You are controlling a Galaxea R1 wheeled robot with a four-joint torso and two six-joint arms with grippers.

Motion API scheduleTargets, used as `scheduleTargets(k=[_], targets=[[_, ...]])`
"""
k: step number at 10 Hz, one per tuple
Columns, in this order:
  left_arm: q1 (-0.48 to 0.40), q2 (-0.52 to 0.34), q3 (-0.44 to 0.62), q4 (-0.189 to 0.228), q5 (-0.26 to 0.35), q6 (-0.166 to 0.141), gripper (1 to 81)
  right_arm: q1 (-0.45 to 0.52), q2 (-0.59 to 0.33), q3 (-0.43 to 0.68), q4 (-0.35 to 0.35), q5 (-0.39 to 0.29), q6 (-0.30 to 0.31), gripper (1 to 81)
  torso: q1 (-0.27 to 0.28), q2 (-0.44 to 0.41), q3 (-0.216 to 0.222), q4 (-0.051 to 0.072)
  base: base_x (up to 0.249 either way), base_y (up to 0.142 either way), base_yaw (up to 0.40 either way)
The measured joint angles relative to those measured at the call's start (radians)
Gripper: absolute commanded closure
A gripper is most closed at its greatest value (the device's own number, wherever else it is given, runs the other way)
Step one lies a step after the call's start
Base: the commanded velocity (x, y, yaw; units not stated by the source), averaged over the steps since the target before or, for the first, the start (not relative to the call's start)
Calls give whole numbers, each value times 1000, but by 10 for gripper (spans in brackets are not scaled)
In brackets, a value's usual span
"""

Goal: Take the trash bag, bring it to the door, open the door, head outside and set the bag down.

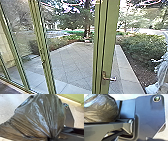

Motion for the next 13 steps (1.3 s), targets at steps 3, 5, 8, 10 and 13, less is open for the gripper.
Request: scheduleTargets(k=[3,5,8,10,13], targets=[[-1,5,-7,0,-1,-1,811,1,2,0,2,0,0,10,0,0,0,0,0,0,0],[0,5,-7,-3,0,-5,811,0,1,0,4,0,0,10,0,0,0,0,0,0,0],[0,-8,-6,-3,0,-8,811,0,-8,26,4,0,0,10,0,0,0,0,0,0,0],[0,-16,6,-4,4,-8,811,0,-40,89,5,0,0,10,0,0,0,0,0,0,0],[0,-67,108,-4,11,-8,811,0,-124,230,5,0,0,10,0,0,0,0,0,0,0]])
